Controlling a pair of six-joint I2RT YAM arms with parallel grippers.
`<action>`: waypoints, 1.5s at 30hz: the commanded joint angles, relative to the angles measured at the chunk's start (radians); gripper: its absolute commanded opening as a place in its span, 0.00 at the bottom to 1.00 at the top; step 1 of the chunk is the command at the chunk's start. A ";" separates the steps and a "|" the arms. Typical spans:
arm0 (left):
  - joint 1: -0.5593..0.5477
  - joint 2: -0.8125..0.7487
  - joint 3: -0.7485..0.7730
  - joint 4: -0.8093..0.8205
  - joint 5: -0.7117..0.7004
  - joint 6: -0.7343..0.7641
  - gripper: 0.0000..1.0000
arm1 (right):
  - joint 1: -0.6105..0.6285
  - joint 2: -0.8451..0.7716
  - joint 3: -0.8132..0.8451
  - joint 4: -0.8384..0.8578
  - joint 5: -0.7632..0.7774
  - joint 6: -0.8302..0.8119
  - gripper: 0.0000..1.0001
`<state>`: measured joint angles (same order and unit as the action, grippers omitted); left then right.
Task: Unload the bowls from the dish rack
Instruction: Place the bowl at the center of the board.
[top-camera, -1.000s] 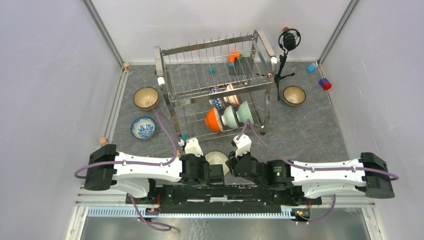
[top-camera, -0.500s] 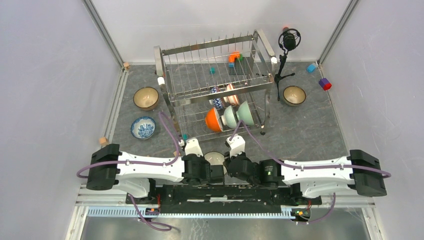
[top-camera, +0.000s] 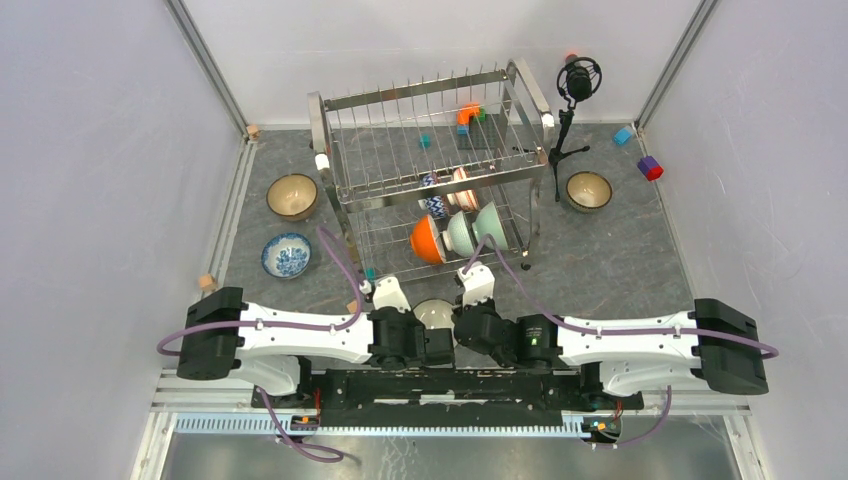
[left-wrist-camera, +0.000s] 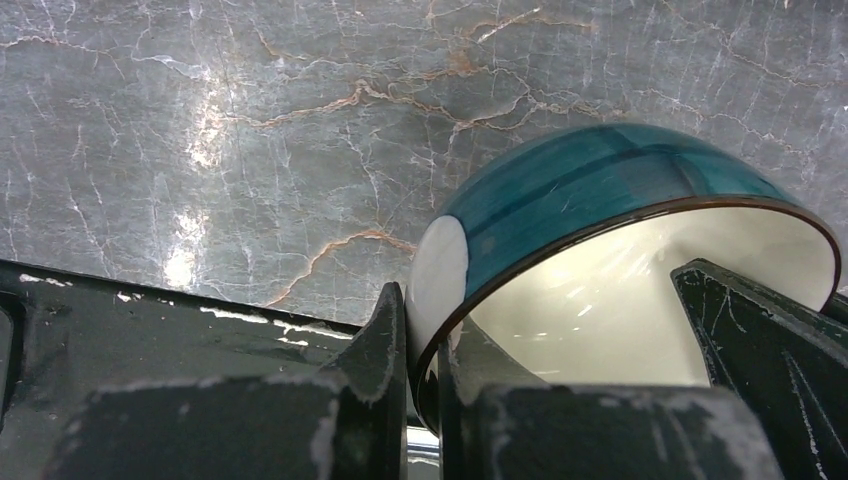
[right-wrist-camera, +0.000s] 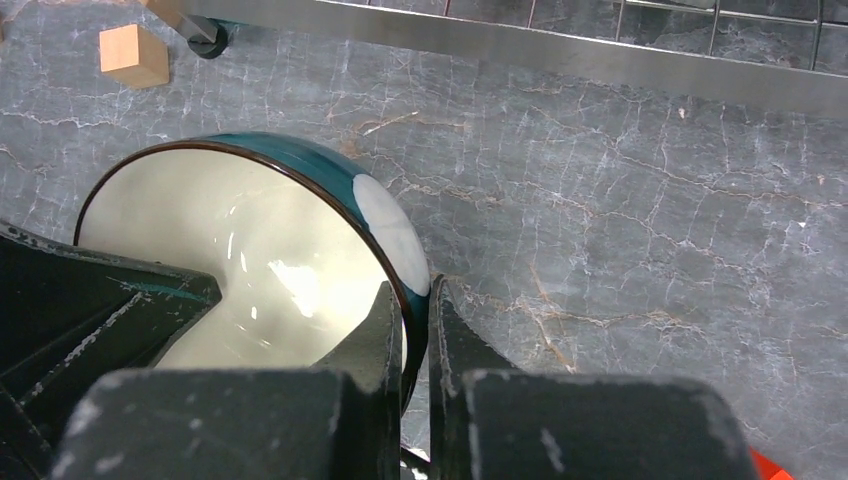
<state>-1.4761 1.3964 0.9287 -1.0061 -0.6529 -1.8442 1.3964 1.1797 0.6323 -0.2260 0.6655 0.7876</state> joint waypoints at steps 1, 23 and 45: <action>-0.005 -0.017 0.032 0.020 -0.069 0.036 0.14 | 0.012 -0.021 0.027 -0.034 -0.023 -0.064 0.00; -0.005 -0.253 -0.071 0.269 -0.031 0.577 1.00 | -0.200 -0.243 0.063 -0.380 0.083 -0.229 0.00; -0.006 -0.512 -0.348 0.540 -0.081 0.620 1.00 | -1.399 -0.285 0.018 -0.139 -0.217 -0.172 0.00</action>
<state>-1.4815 0.9066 0.6170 -0.5373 -0.6735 -1.1984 0.0883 0.8577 0.6376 -0.5297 0.4717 0.4717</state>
